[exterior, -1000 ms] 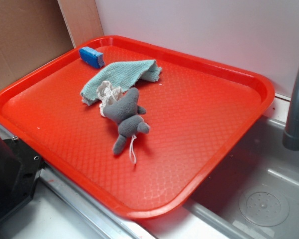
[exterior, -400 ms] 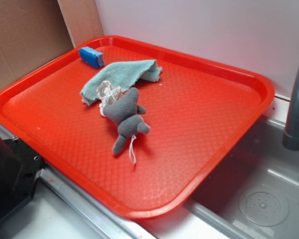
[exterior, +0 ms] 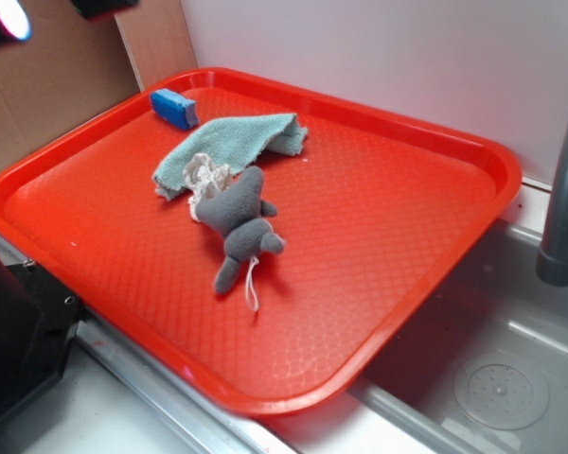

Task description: Grab the white paper.

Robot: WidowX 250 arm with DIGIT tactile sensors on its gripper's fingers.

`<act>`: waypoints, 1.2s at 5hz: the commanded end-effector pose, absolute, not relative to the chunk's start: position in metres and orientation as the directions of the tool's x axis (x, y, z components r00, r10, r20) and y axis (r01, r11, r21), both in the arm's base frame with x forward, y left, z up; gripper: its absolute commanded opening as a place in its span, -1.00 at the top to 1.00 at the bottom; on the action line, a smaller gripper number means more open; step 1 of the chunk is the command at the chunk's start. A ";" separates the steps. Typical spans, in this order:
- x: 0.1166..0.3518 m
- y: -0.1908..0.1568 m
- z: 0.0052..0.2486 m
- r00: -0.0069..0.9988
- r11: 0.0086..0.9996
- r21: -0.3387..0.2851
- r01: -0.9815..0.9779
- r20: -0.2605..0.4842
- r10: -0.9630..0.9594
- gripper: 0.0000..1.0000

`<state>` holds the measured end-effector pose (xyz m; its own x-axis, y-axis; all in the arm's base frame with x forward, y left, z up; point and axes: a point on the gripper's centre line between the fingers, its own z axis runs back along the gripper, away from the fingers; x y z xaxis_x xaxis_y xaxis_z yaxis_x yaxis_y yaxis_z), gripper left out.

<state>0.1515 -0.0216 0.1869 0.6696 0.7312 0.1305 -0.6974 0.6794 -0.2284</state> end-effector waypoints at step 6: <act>0.210 -0.031 0.043 0.417 0.437 -0.098 -0.894 0.169 0.893 -1.00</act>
<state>0.2033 -0.0338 0.0354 0.4454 0.8804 0.1626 -0.8865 0.4592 -0.0580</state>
